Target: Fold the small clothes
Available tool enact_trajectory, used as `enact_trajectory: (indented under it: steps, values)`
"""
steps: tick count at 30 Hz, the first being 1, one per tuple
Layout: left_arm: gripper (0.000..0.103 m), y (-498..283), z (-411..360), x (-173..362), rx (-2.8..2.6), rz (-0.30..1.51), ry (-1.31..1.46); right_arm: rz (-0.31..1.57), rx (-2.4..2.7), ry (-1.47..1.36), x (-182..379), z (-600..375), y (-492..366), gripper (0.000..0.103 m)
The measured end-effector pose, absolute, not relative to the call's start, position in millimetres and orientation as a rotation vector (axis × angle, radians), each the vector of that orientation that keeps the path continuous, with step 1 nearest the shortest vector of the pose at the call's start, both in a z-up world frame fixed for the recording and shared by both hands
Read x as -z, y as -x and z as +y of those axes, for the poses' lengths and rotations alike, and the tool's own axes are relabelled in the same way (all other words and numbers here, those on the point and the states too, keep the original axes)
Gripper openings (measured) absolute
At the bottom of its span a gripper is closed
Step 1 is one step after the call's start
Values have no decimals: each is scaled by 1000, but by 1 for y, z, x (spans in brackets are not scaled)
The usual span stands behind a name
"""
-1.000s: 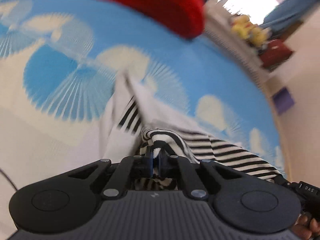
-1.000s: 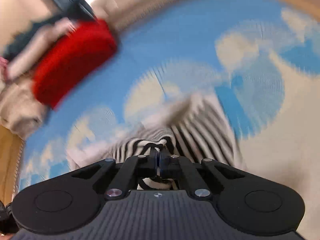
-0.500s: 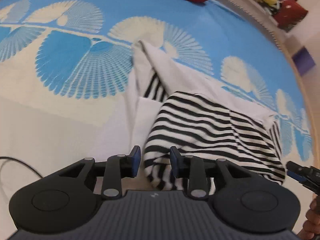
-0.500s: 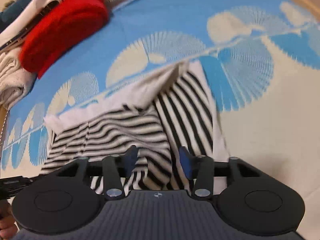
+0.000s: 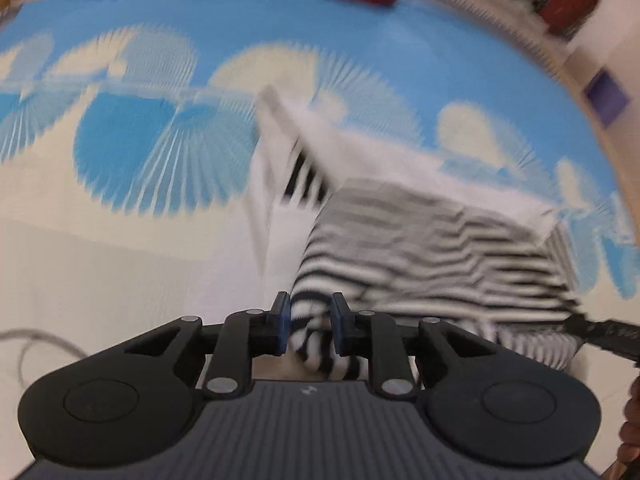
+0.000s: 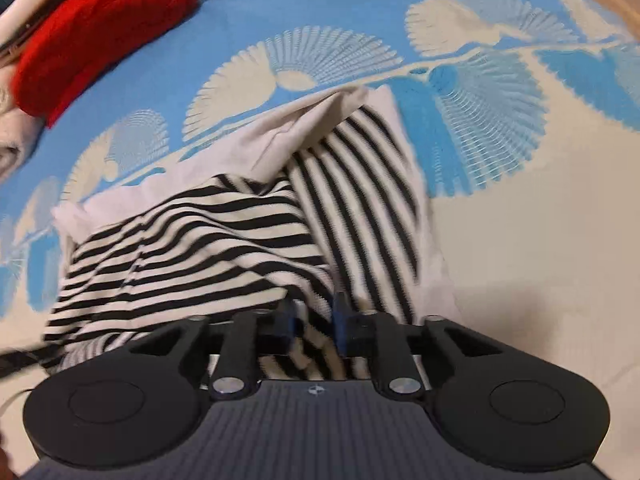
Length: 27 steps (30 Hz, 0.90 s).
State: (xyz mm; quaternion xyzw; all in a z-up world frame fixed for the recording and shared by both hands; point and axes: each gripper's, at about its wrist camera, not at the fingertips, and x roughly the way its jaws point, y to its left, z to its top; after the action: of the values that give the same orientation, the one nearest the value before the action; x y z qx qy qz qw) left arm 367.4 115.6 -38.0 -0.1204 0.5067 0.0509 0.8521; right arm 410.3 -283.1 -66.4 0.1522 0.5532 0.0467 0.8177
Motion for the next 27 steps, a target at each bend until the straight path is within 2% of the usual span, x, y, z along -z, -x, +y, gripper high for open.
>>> enact_trajectory:
  steps: [3, 6, 10, 11, 13, 14, 19, 22, 25, 27]
  values:
    - [23, -364, 111, 25, -48, 999, 244, 1080, -98, -276, 50, -280, -402, 31]
    - [23, -363, 106, 28, -4, 1011, 234, 1031, -129, -283, 39, -278, -398, 33]
    - [23, -364, 99, 51, -20, 1113, 141, 1187, -148, -354, 62, -280, -403, 34]
    - [20, -364, 100, 60, -39, 1154, 123, 1222, -107, -340, 71, -281, -403, 34]
    - [18, -363, 102, 70, -71, 1201, 118, 1242, -75, -328, 79, -284, -403, 43]
    - [18, -362, 103, 68, -72, 1197, 119, 1240, -68, -341, 80, -286, -404, 43]
    - [19, -357, 99, 36, -7, 1066, 148, 1075, -110, -374, 43, -288, -393, 43]
    - [19, -359, 99, 54, -41, 1137, 150, 1017, -192, -389, 37, -286, -390, 43]
    - [18, -363, 99, 80, -104, 1246, 133, 1156, -113, -308, 72, -281, -399, 43]
    - [19, -363, 94, 76, -90, 1253, 132, 1260, -63, -324, 99, -286, -401, 46]
